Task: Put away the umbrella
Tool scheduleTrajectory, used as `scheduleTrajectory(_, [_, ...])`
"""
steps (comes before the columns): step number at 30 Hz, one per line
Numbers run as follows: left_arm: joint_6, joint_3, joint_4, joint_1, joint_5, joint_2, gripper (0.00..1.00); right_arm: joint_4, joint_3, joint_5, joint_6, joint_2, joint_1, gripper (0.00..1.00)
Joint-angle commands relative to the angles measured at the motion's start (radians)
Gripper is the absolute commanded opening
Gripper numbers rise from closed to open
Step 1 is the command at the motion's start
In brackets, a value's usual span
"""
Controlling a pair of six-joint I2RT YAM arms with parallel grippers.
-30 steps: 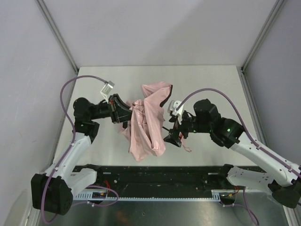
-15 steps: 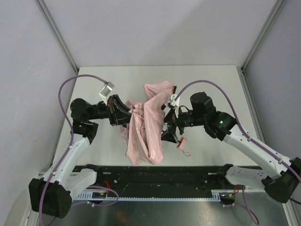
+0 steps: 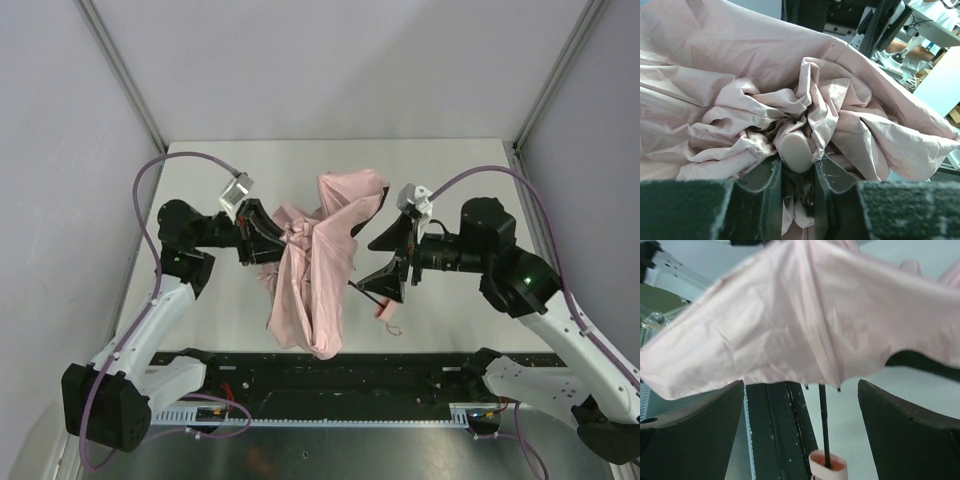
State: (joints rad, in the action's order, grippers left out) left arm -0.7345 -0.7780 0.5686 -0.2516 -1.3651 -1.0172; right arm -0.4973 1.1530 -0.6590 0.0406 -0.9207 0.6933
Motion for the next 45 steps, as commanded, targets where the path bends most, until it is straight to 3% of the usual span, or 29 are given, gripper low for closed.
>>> scheduleTrajectory(1, [0.043,-0.044,0.039,-0.035,-0.009,0.008,0.00,0.082,0.089,0.051,0.035,-0.037,0.048,0.99])
scheduleTrajectory(5, [0.046,-0.044,0.039,-0.054,-0.022,0.017,0.00,0.072,0.161,0.136,-0.027,-0.152,0.115,0.99])
scheduleTrajectory(10, [0.053,-0.059,0.040,-0.082,-0.028,0.028,0.00,0.094,0.181,0.065,-0.032,-0.240,0.157,0.99])
scheduleTrajectory(19, [0.085,-0.102,0.039,-0.147,-0.007,0.038,0.00,0.115,0.179,0.090,-0.010,-0.335,0.249,0.99])
scheduleTrajectory(24, [0.137,-0.125,0.039,-0.194,0.026,0.061,0.00,0.190,0.154,0.104,0.029,-0.367,0.269,0.99])
scheduleTrajectory(30, [0.240,-0.132,0.037,-0.240,0.080,0.131,0.00,0.430,0.055,0.093,0.149,-0.351,0.271,0.99])
scheduleTrajectory(37, [0.279,-0.175,0.037,-0.272,0.098,0.110,0.00,0.482,0.046,0.039,0.175,-0.411,0.319,0.99])
scheduleTrajectory(42, [0.311,-0.187,0.037,-0.298,0.105,0.106,0.00,0.561,0.038,-0.074,0.219,-0.440,0.324,0.82])
scheduleTrajectory(45, [0.320,-0.192,0.038,-0.300,0.106,0.110,0.00,0.565,0.029,-0.110,0.223,-0.446,0.324,0.59])
